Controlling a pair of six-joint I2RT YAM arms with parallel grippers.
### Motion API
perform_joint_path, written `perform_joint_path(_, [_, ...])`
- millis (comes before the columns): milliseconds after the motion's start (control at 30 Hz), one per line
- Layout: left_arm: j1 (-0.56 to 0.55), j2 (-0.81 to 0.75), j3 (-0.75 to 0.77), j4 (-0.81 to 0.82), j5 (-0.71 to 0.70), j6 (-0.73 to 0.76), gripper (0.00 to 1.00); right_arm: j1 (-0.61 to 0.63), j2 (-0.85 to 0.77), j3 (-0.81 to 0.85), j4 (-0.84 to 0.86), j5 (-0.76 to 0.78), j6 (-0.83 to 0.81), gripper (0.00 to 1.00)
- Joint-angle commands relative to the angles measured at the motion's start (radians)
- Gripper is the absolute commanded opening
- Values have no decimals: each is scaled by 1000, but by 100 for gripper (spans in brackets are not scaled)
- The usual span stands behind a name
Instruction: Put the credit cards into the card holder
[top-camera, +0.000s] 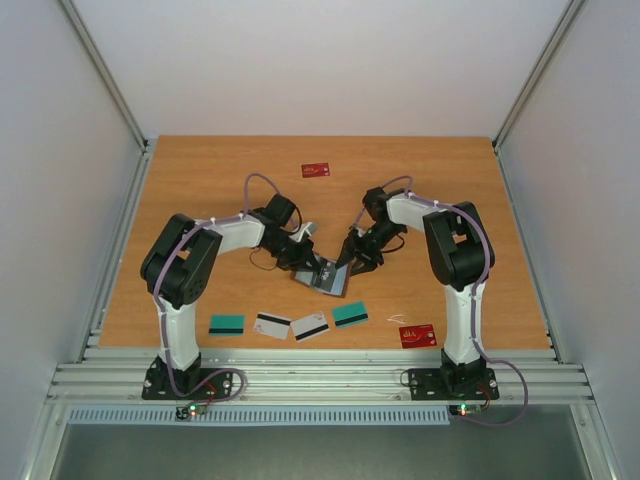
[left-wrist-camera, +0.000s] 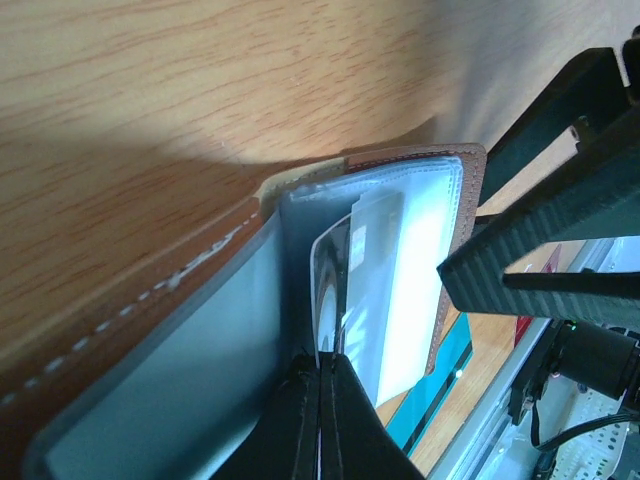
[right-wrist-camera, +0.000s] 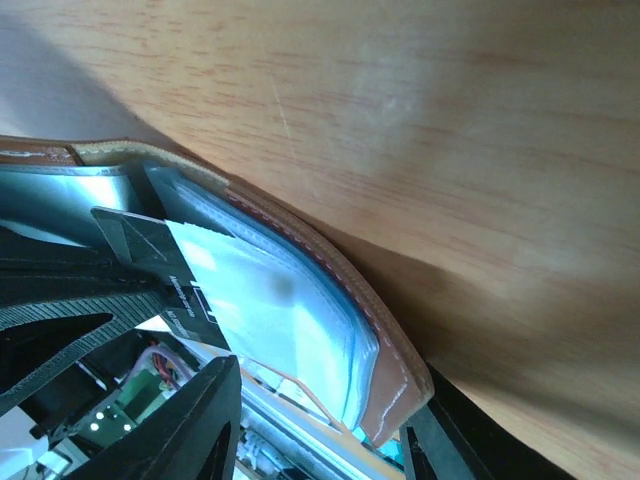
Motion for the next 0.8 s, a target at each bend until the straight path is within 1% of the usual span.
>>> perform_joint_path(0, [-15, 15, -27, -3, -79, -40, 0, -24, -17, -25, 32, 147, -47, 48])
perform_joint_path(133, [-16, 9, -32, 2, -90, -69, 0, -25, -91, -69, 10, 166, -75, 48])
perform_joint_path(200, [-17, 6, -33, 6, -90, -76, 0, -25, -133, -108, 18, 158, -67, 46])
perform_joint_path(267, [-17, 6, -36, 13, -89, -84, 0, -25, -169, -149, 41, 146, -47, 40])
perform_joint_path(333, [-17, 7, -39, 22, -89, -94, 0, -21, -193, -187, 69, 126, -25, 31])
perform_joint_path(400, [-17, 8, -41, 32, -90, -105, 0, -13, -200, -208, 91, 119, -10, 23])
perform_joint_path(500, [-19, 10, -39, 34, -95, -115, 0, -2, -187, -219, 115, 116, 7, 14])
perform_joint_path(600, [-20, 13, -36, 33, -98, -119, 0, 7, -163, -211, 132, 115, 20, 10])
perform_joint_path(767, [-24, 12, -30, 28, -101, -126, 0, 24, -131, -197, 143, 121, 30, 7])
